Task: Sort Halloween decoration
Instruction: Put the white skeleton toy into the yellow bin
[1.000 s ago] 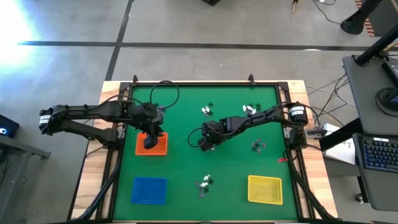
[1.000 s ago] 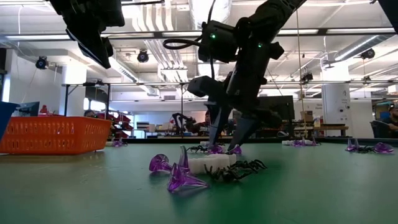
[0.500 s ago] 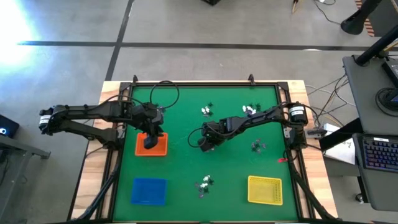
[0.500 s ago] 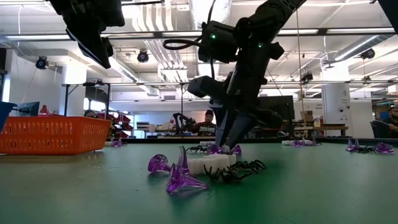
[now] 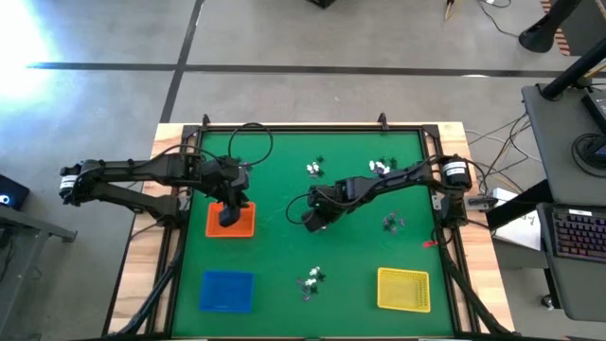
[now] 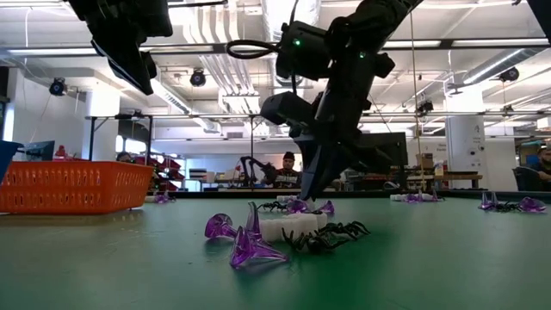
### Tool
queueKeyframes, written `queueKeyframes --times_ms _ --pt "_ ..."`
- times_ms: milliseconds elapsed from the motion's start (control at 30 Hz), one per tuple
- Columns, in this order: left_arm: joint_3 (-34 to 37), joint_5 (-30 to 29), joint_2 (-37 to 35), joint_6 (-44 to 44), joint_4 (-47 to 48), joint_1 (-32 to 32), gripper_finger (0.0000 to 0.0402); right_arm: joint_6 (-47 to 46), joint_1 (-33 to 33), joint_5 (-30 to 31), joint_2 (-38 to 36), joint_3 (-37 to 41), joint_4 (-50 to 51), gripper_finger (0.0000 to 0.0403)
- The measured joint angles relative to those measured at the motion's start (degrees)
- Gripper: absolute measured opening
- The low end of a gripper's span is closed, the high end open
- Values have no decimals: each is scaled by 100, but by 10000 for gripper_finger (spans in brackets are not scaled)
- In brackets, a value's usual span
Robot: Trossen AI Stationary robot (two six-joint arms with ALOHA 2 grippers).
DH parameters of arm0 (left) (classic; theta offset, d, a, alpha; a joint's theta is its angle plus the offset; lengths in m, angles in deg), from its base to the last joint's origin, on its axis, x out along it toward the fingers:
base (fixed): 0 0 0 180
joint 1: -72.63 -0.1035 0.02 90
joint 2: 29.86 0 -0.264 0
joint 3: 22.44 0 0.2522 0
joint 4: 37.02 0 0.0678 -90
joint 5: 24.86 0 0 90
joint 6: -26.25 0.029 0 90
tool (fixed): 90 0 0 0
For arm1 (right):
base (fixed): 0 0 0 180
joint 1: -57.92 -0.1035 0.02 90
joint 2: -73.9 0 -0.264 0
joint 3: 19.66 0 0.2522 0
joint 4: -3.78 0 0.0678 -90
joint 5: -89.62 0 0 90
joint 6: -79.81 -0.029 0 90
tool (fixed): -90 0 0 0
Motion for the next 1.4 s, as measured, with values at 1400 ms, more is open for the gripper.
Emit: queueKeyframes --times_ms 1400 --pt "0 1 -144 391 108 0 75 -1574 -1340 51 -2216 -10 3306 8"
